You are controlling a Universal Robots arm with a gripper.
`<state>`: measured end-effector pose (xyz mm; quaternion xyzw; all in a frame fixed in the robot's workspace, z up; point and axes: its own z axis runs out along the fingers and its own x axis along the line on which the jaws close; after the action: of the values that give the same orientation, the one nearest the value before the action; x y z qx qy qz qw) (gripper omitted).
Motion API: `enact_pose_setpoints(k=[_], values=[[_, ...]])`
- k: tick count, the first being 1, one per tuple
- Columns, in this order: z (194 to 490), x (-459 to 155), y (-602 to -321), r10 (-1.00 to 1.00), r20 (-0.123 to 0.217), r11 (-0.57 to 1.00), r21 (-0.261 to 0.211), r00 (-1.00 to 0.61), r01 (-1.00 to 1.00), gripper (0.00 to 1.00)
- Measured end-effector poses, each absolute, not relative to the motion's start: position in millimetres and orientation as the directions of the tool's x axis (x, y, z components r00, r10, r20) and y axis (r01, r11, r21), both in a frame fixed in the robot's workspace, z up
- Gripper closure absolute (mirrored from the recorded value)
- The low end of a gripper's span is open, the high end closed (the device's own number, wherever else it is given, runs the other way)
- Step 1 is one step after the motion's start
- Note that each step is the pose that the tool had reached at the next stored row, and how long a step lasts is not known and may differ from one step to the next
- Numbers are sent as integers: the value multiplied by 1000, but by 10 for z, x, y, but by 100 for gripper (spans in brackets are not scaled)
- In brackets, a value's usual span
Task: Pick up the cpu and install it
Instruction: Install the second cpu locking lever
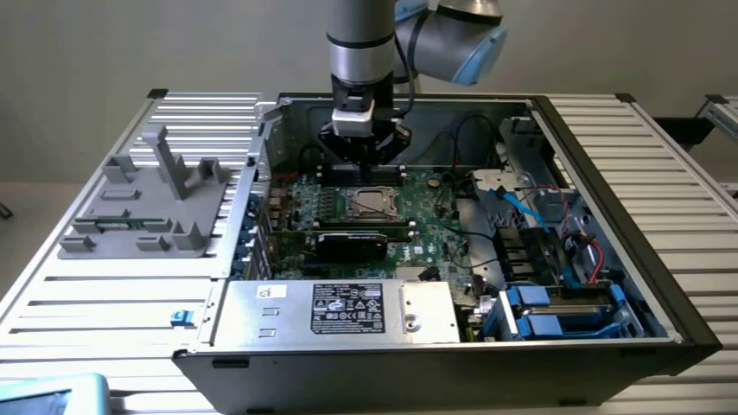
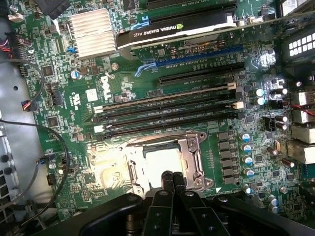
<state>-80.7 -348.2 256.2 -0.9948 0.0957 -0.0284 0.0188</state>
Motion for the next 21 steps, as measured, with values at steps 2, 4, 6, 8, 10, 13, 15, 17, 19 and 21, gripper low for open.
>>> enact_pose_setpoints(k=[2, 4, 6, 8, 10, 13, 15, 17, 19, 21], values=[[2569, -811, -3492, -191, 51, -981, -43, 980, -189, 88], [2577, -815, -3503, -191, 49, -981, -42, 980, -189, 88], [2586, -818, -3518, -191, 46, -981, -42, 981, -189, 88], [2593, -821, -3536, -191, 44, -981, -41, 981, -189, 88], [2599, -824, -3557, -191, 42, -981, -41, 981, -189, 88], [2604, -828, -3595, -191, 38, -981, -43, 981, -189, 88], [2606, -836, -3615, -191, 36, -981, -44, 981, -190, 88], [2606, -839, -3644, -191, 33, -981, -48, 981, -190, 88], [2607, -839, -3681, -192, 29, -980, -55, 981, -190, 88], [2607, -840, -3722, -192, 22, -979, -71, 981, -190, 88]])
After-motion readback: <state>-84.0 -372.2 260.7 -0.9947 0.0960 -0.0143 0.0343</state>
